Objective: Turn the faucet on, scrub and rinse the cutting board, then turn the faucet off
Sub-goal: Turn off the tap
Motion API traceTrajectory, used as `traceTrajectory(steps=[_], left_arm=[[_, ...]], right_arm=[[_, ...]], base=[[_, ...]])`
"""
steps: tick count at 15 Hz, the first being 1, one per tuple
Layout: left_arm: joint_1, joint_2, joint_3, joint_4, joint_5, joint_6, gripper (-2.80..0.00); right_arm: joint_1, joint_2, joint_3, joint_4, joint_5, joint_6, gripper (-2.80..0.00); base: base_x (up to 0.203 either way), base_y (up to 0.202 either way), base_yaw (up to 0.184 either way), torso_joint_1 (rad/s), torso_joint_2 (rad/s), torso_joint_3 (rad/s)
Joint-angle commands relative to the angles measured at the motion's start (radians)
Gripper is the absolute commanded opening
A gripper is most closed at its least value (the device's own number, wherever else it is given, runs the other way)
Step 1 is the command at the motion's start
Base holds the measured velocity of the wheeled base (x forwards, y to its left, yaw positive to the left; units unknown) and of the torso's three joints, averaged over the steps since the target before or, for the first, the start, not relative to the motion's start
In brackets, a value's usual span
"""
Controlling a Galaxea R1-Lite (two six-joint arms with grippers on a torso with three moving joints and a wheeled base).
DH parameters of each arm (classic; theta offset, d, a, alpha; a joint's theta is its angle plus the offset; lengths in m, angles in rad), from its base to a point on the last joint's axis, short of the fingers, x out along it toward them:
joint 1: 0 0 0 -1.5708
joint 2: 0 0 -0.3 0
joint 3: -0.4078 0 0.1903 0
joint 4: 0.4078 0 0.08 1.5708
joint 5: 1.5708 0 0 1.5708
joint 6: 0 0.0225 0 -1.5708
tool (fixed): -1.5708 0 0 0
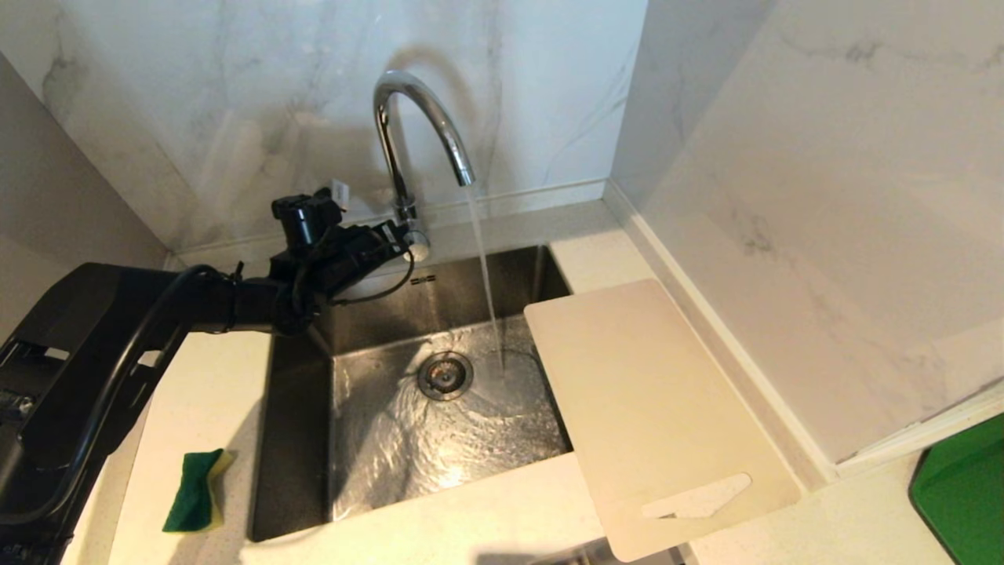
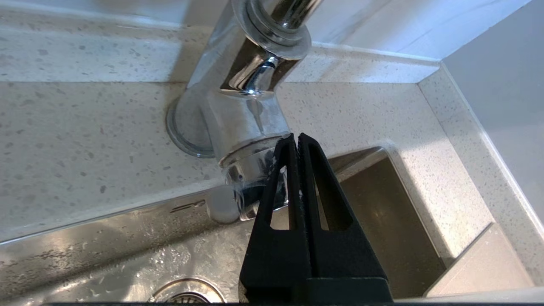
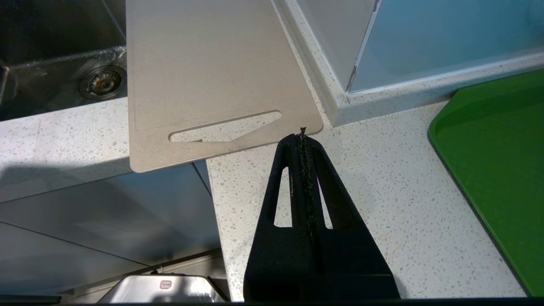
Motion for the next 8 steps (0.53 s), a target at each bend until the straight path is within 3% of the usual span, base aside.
traceTrajectory(steps=[1,8], left_arm=[[0.011,0.005,-0.001,-0.002,-0.004,-0.003,-2.8],[0.025,0.007,-0.002,-0.006,-0.019,-0.005,-2.8]], right_arm=[[0.0,0.001,0.0,0.0,0.0,0.0,-2.8],[0.0,0.001,0.0,0.0,0.0,0.0,-2.8]], base=[[0.0,0.0,0.0,0.0,0.0,0.0],[0.0,0.0,0.0,0.0,0.0,0.0]])
